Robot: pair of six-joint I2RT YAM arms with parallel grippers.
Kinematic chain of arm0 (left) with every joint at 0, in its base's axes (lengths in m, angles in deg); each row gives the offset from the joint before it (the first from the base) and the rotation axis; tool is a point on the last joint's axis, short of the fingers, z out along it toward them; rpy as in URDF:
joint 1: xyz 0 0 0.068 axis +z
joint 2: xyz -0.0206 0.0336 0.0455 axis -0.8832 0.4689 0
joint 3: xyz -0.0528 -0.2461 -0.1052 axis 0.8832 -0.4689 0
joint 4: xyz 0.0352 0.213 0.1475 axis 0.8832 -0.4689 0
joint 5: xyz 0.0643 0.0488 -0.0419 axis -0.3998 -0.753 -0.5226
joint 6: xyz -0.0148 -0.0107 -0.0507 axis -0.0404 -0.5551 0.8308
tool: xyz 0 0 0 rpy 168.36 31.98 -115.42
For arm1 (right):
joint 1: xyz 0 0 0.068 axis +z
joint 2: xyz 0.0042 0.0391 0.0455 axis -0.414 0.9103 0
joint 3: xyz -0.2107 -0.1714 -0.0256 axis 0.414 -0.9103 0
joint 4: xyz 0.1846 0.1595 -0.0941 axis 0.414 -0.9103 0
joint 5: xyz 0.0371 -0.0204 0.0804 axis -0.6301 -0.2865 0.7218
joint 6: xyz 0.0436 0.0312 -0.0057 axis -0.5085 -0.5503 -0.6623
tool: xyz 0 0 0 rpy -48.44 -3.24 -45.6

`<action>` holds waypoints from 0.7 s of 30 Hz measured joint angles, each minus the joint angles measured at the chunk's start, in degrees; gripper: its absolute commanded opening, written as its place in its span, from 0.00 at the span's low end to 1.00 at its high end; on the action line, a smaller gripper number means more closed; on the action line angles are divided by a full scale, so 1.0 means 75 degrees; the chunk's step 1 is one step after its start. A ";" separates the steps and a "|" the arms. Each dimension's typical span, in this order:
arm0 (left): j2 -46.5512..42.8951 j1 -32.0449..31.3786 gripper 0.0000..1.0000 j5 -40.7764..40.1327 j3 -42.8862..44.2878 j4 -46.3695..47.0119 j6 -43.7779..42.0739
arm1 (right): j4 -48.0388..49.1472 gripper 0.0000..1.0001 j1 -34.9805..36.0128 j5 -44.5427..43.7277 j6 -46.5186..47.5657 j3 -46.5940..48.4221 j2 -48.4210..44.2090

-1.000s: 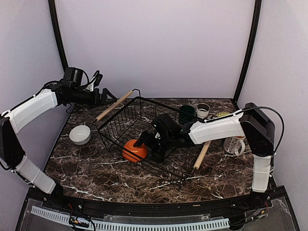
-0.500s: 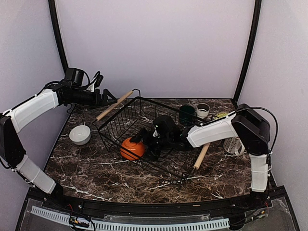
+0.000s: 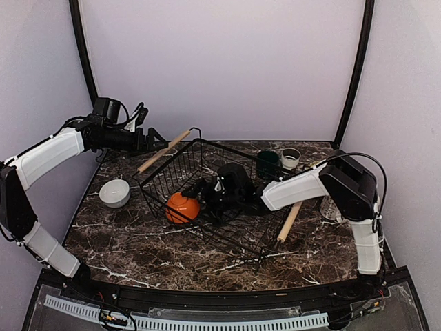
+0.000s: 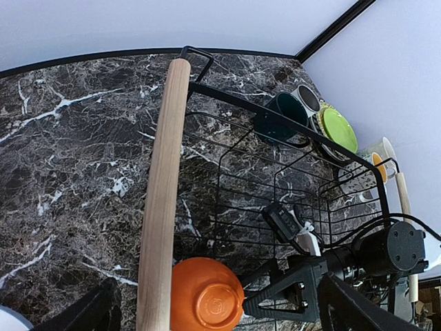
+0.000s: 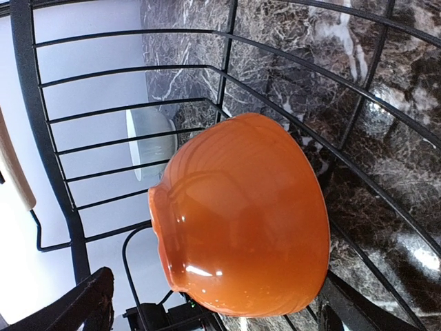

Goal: Unload the mixed dishes from the dish rack
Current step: Grab the bowl from the dish rack.

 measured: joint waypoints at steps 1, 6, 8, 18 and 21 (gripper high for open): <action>0.0000 0.0003 0.98 0.0000 0.0000 0.0000 0.0000 | 0.0038 0.98 -0.0003 0.0009 0.0003 0.0023 0.0020; 0.0000 0.0003 0.98 0.0015 0.0000 0.0003 0.0000 | 0.0207 0.98 -0.0017 0.0044 0.0000 0.0146 0.0102; 0.0006 0.0000 0.98 0.0032 0.0000 0.0003 0.0003 | 0.0259 0.97 -0.0035 0.0064 0.0000 0.0274 0.0184; 0.0140 0.0000 0.98 0.0157 -0.0052 0.0061 0.0093 | 0.0291 0.90 -0.0073 0.0119 -0.0003 0.0935 0.0653; 0.0154 0.0000 0.98 0.0216 -0.0064 0.0108 0.0143 | 0.0315 0.88 -0.0093 0.0210 -0.0020 0.1102 0.0790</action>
